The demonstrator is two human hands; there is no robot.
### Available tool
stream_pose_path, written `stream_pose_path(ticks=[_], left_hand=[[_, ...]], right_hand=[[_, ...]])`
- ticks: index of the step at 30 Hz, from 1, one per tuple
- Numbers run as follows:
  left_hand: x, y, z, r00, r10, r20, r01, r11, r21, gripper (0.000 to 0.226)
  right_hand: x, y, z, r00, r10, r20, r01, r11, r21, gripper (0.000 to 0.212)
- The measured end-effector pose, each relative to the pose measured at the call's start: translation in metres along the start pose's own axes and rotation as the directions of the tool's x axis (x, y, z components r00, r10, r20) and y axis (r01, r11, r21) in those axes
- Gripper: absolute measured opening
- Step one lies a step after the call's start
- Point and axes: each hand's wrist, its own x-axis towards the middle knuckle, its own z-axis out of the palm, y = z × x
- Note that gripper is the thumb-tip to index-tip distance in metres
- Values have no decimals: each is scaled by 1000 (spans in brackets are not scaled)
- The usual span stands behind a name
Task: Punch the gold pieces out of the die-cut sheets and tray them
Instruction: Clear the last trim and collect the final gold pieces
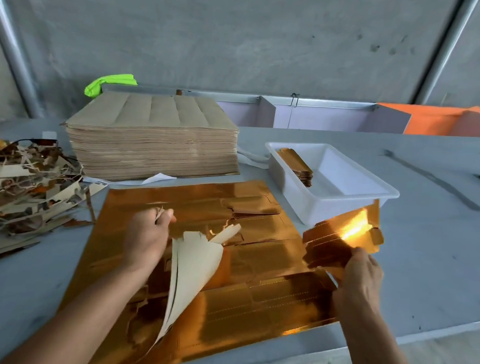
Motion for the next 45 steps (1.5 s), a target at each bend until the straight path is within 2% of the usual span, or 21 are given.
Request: stream_pose_path(ticks=[2, 4, 5, 6, 8, 9, 10, 12, 14, 17, 20, 23, 30, 32, 36, 37, 38, 39, 41, 42, 45], left_hand=[[2, -2, 1, 992, 105, 70, -120, 959, 259, 29], [-1, 7, 8, 960, 199, 196, -269, 845, 463, 22], [-2, 13, 14, 932, 255, 256, -353, 790, 501, 27], [-1, 20, 24, 893, 308, 327, -441, 745, 500, 43], [1, 33, 47, 799, 377, 470, -582, 683, 441, 63], [3, 39, 58, 767, 380, 517, -619, 649, 442, 65], [6, 44, 68, 763, 362, 535, -627, 616, 477, 65], [19, 48, 86, 794, 314, 520, -596, 567, 569, 62], [33, 47, 97, 829, 227, 510, -543, 544, 640, 63], [41, 40, 104, 822, 108, 559, -509, 578, 638, 51], [48, 33, 98, 862, 131, 490, -430, 701, 569, 25], [56, 33, 84, 855, 149, 497, -426, 748, 509, 12], [73, 41, 49, 862, 351, 366, -482, 792, 374, 15], [77, 45, 39, 880, 365, 302, -456, 826, 330, 14], [82, 53, 20, 925, 330, 186, -355, 927, 124, 13], [78, 54, 19, 901, 356, 248, -404, 896, 182, 13], [71, 56, 21, 858, 361, 364, -467, 843, 266, 23], [60, 58, 25, 805, 310, 505, -516, 787, 339, 41], [36, 63, 33, 676, 111, 728, -574, 699, 426, 78], [28, 65, 36, 615, 0, 788, -587, 667, 458, 85], [15, 72, 25, 455, -273, 848, -645, 556, 525, 79]], right_hand=[[2, -4, -4, 998, -69, -13, 69, 997, -23, 23], [3, -6, -7, 991, -131, -9, 130, 991, -35, 25], [4, -6, -8, 987, -162, -10, 161, 984, -73, 25], [3, -5, -8, 981, -196, -8, 193, 973, -125, 22], [4, -1, -8, 961, -275, 14, 271, 937, -221, 7], [4, 0, -7, 950, -308, 45, 309, 918, -248, 13], [2, 1, -6, 941, -327, 88, 339, 902, -267, 32], [0, 4, -3, 911, -359, 201, 407, 860, -309, 67], [-2, 7, -1, 890, -367, 270, 443, 834, -329, 70], [8, 3, -5, 919, -349, 183, 391, 867, -309, 44], [19, -3, -16, 942, -327, 76, 335, 906, -260, 39], [16, -4, -19, 925, -363, 112, 380, 896, -230, 33], [4, 0, 5, 907, -363, 212, 409, 880, -242, 33], [1, 1, 11, 898, -381, 219, 431, 863, -265, 32], [-3, 2, 12, 884, -430, 186, 467, 834, -293, 33], [-2, 1, 11, 885, -436, 166, 466, 834, -295, 33], [-2, 0, 9, 888, -435, 150, 460, 839, -292, 32], [-1, 0, 8, 892, -428, 144, 451, 845, -286, 32], [-2, -1, 6, 901, -407, 153, 434, 857, -277, 32], [-2, -1, 5, 901, -403, 162, 434, 856, -280, 31], [-6, 1, 2, 891, -414, 184, 453, 838, -306, 30]])
